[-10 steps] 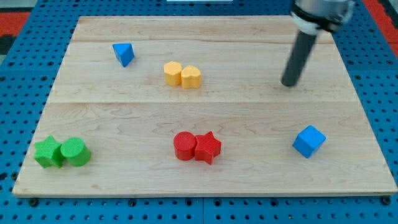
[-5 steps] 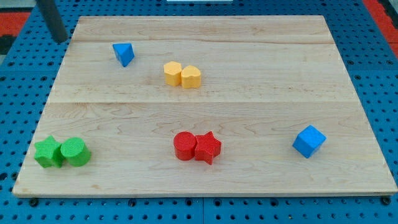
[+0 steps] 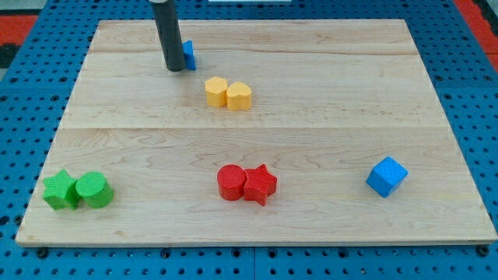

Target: Place the triangle above the yellow blocks

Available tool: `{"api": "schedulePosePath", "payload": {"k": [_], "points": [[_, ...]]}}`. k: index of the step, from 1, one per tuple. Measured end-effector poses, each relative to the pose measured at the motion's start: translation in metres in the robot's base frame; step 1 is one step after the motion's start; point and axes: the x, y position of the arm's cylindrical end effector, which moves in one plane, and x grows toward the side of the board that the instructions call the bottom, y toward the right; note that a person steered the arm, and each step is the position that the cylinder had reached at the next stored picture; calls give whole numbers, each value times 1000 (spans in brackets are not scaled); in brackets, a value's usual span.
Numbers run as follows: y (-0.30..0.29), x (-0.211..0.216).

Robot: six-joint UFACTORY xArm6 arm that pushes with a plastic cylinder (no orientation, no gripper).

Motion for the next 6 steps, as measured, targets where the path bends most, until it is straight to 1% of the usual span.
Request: {"api": "schedulePosePath", "payload": {"k": [1, 2, 3, 4, 5, 6], "points": [[-57, -5], [-58, -33], [13, -40], [121, -29], [192, -19], [166, -29]]}}
